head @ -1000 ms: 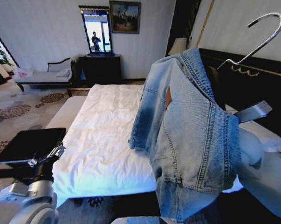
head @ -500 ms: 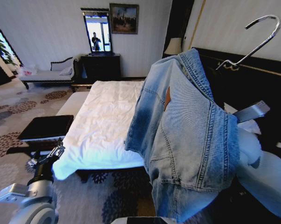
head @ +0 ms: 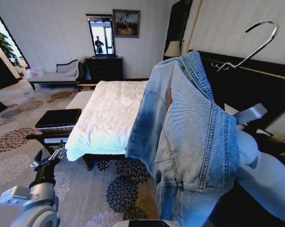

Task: Pick up the clothes from the bed and hang them on the clothes hanger.

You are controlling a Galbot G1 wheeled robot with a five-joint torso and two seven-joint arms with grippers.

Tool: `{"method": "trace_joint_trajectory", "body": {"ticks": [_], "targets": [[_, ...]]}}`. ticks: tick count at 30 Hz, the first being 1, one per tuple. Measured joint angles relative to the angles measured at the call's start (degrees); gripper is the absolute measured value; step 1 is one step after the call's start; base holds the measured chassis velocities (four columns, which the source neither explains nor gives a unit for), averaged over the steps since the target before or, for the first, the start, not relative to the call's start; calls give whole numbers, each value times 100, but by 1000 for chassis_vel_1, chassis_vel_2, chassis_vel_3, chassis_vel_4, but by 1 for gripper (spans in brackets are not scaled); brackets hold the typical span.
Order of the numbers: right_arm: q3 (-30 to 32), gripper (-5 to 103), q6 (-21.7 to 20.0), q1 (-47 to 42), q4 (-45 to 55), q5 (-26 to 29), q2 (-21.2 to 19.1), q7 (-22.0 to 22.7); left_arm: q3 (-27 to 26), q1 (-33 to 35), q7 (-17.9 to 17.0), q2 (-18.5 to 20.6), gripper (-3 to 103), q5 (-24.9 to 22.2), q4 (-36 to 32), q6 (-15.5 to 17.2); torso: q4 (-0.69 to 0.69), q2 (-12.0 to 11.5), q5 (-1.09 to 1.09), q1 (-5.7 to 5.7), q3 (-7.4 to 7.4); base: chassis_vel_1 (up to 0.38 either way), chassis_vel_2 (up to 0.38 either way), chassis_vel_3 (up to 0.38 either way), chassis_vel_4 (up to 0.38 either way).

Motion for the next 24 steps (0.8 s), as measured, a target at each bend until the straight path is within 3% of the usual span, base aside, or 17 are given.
{"method": "trace_joint_trajectory", "body": {"ticks": [6,19,24], "targets": [[81,23,0,-318,14,-180,185,-55,-6,103,222,-4,100,-27,0,-254,2,-3,-1,5,1,-24,35,33,-38],[407,23,69,-892,55,-363,415,-175,31,108,306,-2,100,-1,0,-313,-1,4,1,-8,-4,0,0,0,0],[624,23,69,-1086,116,-341,327,-181,62,45,327,-15,100,9,0,-313,0,2,-2,-2,-2,-60,-18,-32,-60]]}}
